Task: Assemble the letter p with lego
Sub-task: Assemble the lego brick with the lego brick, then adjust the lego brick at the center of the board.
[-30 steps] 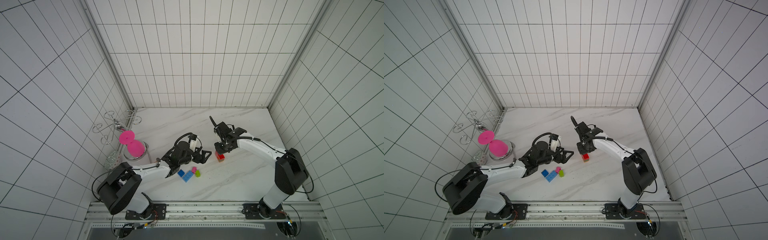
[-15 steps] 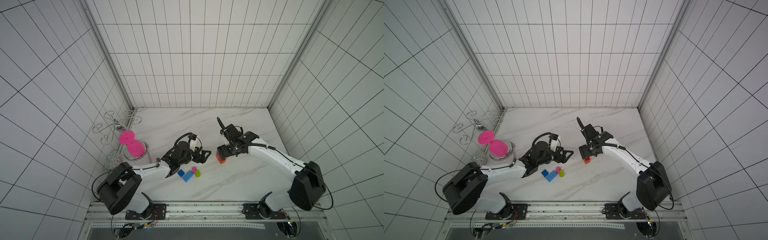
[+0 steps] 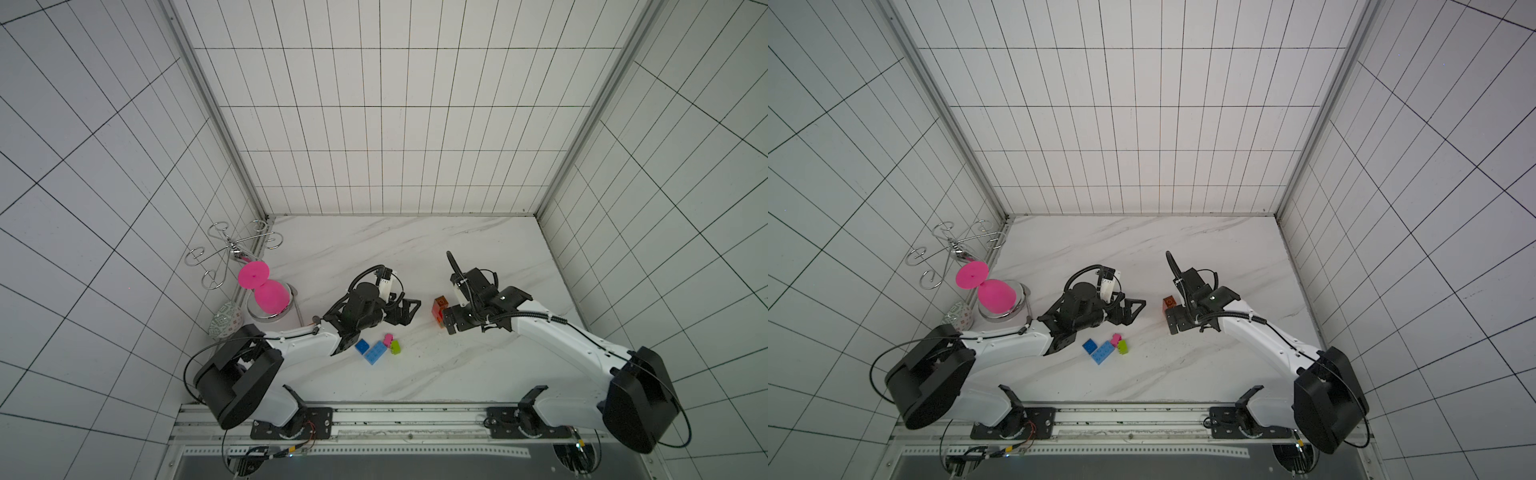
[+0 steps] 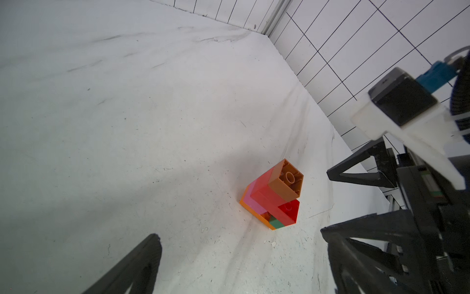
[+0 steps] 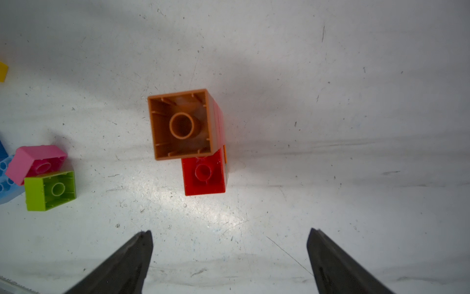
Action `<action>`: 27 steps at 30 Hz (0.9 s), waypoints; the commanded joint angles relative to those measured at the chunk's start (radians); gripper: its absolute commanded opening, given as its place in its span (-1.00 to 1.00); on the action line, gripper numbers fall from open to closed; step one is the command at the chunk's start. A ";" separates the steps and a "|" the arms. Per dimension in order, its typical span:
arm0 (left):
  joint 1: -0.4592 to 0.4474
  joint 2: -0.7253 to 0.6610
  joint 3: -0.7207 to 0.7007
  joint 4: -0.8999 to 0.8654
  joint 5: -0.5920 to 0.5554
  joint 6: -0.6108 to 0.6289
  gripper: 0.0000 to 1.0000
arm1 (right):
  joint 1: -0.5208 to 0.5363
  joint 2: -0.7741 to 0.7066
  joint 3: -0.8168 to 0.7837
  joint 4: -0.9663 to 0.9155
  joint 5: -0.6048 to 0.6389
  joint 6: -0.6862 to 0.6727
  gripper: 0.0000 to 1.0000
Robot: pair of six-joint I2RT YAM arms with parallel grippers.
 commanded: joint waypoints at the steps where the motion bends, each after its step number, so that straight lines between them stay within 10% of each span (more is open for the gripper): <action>1: 0.003 -0.028 -0.018 0.016 -0.025 0.002 0.94 | -0.004 -0.012 -0.058 0.085 -0.020 0.040 0.97; 27: 0.004 -0.037 -0.020 0.009 -0.041 0.006 0.94 | -0.040 0.150 -0.114 0.223 0.146 0.147 0.97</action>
